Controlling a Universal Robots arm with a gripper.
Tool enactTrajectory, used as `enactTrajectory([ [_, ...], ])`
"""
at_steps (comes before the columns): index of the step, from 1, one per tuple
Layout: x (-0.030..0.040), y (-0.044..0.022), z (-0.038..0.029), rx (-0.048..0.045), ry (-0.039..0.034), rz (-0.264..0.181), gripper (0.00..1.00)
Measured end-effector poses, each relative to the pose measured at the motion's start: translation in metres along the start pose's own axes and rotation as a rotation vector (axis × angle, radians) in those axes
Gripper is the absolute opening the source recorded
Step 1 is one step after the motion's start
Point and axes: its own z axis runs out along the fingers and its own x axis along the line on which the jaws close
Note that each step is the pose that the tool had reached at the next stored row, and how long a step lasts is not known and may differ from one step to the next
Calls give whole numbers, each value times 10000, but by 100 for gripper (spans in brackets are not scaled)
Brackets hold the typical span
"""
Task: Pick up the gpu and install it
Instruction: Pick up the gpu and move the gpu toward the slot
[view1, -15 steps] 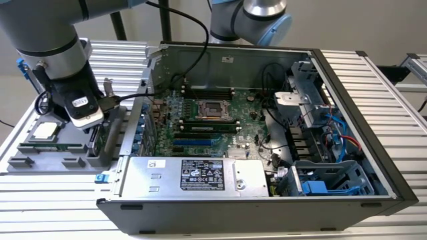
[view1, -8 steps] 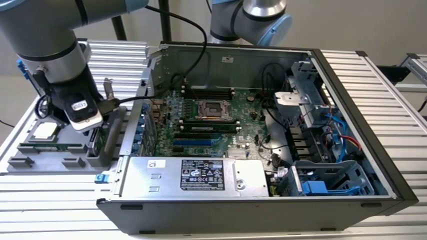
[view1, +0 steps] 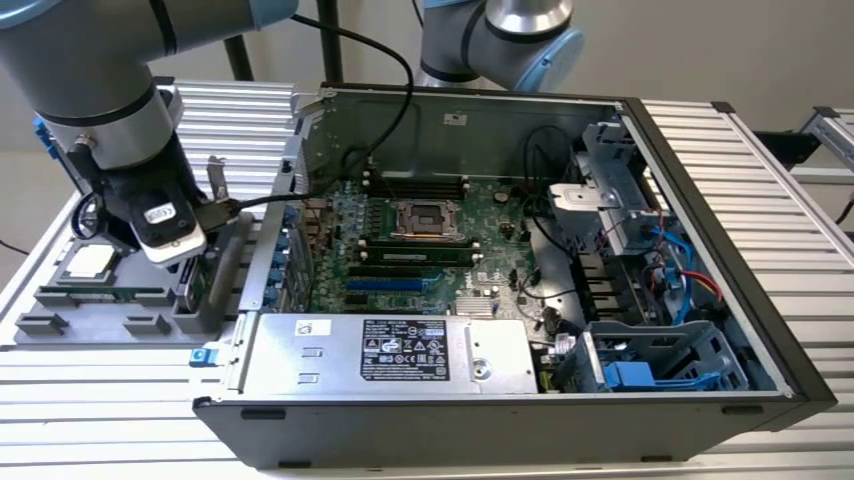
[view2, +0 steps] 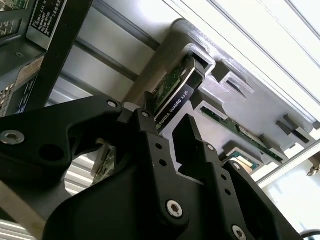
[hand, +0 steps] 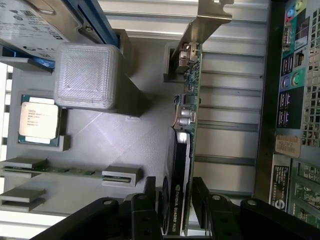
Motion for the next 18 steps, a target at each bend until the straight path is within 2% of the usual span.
enactTrajectory([
  [5, 0, 0, 2, 0, 0, 0, 100],
  [6, 0, 0, 3, 0, 0, 0, 0],
  [18, 0, 0, 8, 0, 1, 0, 0],
])
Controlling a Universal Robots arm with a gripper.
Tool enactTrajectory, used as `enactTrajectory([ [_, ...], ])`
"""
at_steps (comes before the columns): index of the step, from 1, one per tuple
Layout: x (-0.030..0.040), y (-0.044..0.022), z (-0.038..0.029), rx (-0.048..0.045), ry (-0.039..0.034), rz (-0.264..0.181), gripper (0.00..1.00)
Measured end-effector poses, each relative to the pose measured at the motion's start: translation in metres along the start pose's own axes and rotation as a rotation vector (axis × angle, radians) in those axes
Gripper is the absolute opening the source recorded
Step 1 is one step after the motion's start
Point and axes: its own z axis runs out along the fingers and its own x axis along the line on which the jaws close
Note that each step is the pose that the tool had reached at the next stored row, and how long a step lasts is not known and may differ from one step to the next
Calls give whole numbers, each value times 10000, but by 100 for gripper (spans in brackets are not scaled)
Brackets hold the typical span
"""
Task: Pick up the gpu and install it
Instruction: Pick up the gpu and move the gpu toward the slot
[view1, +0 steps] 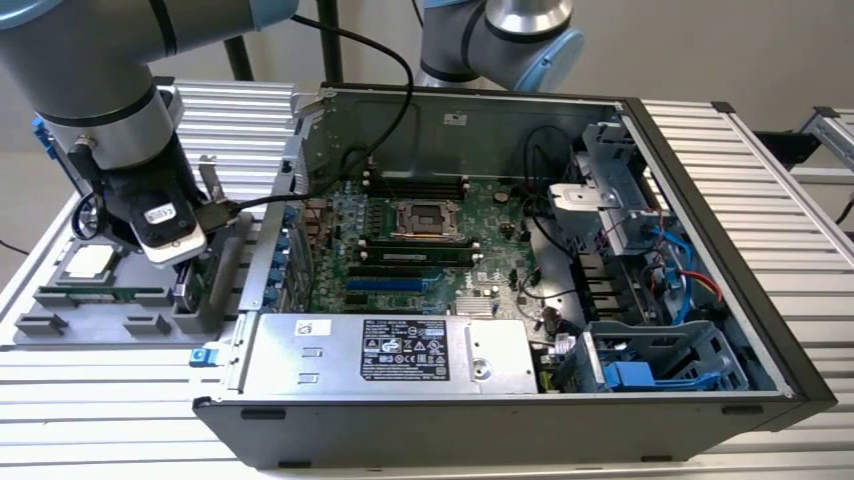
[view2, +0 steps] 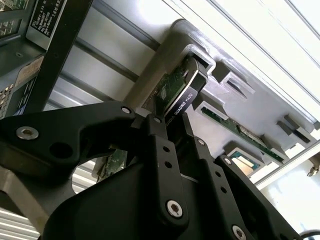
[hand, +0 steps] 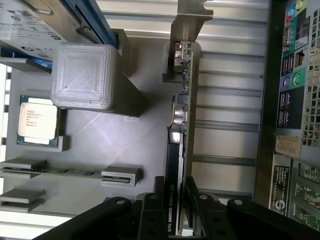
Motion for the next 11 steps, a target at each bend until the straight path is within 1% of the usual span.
enactTrajectory([
  [11, 0, 0, 5, 0, 0, 1, 0],
])
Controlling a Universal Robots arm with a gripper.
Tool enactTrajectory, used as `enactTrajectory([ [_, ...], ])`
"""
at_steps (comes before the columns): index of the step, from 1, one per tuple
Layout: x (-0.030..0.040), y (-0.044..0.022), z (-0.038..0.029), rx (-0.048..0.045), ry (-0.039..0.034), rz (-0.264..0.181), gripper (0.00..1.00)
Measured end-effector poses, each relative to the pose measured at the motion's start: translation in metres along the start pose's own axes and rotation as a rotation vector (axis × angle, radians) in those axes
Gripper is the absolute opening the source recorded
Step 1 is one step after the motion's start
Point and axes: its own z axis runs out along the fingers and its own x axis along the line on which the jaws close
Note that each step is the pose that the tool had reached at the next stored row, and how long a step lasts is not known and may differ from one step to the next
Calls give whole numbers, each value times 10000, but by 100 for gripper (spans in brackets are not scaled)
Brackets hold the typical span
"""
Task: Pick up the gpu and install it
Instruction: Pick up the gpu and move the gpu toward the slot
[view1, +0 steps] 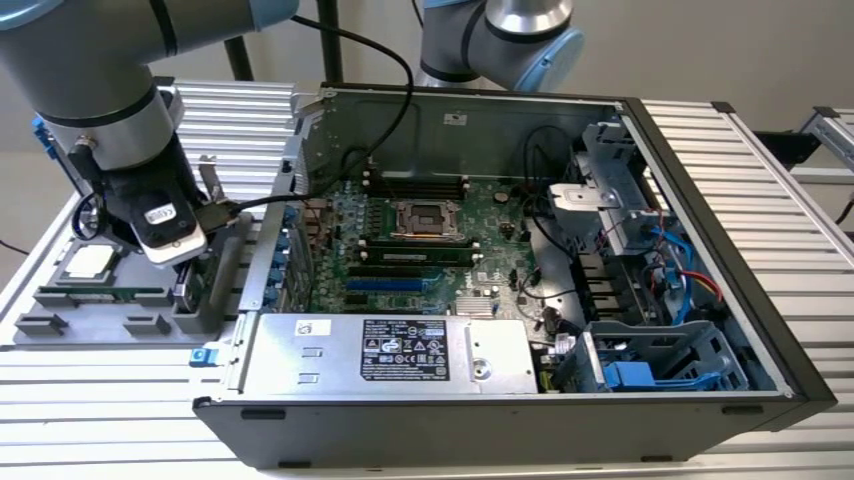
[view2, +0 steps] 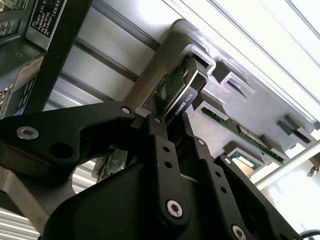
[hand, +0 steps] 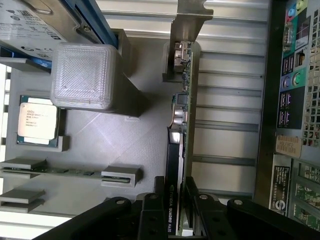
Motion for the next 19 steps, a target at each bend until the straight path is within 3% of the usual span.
enactTrajectory([
  [3, 0, 1, -10, -6, -7, 9, 0],
  [12, 6, 11, -169, -3, -5, 77, 0],
  [19, 7, 13, -186, -22, -8, 79, 0],
])
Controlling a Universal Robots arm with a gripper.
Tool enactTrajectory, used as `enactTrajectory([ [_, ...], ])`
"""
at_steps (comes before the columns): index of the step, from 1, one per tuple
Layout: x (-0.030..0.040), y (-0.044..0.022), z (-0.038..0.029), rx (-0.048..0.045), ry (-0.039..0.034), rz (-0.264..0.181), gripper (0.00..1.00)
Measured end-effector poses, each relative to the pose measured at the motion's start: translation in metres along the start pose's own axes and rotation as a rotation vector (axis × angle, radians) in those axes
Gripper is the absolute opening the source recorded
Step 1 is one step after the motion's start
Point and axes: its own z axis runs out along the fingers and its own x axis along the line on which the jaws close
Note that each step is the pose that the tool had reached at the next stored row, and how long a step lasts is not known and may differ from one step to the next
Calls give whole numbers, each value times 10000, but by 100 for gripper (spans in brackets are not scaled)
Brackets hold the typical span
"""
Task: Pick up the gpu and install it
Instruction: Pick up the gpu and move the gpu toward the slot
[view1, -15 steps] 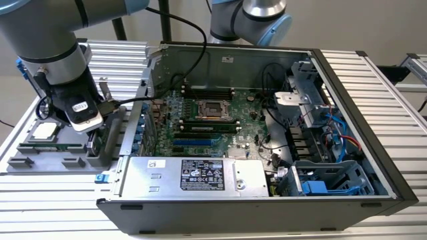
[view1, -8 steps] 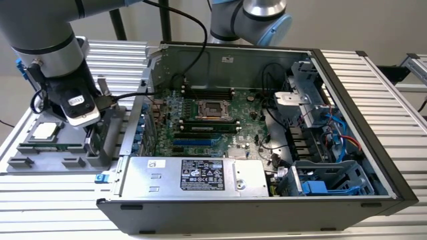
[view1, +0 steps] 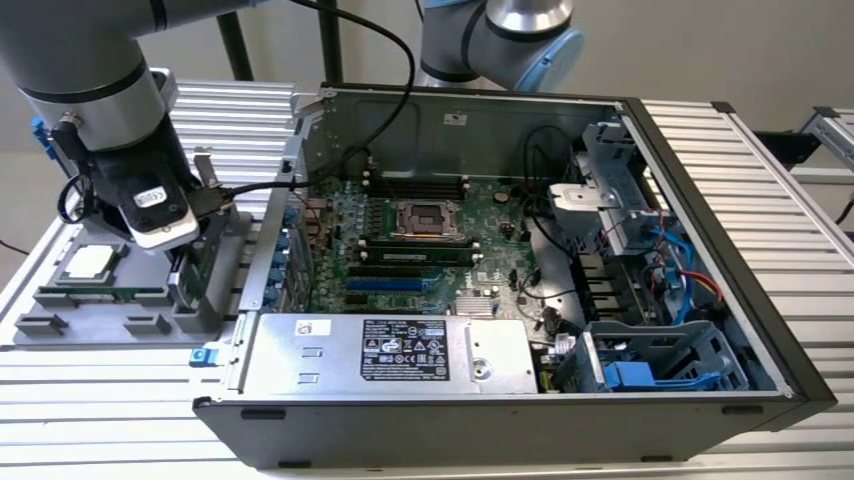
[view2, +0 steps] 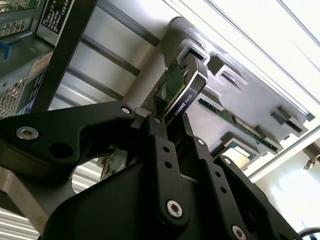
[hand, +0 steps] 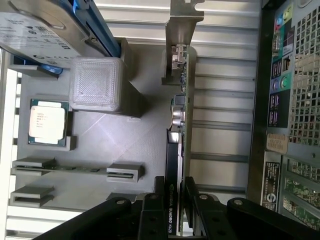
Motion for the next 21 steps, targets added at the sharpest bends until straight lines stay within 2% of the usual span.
enactTrajectory([
  [12, 0, -5, -5, -57, 0, -4, 0],
  [16, 0, -19, -50, -132, 45, -2, 0],
  [21, -1, -40, -121, -289, 92, -4, 0],
])
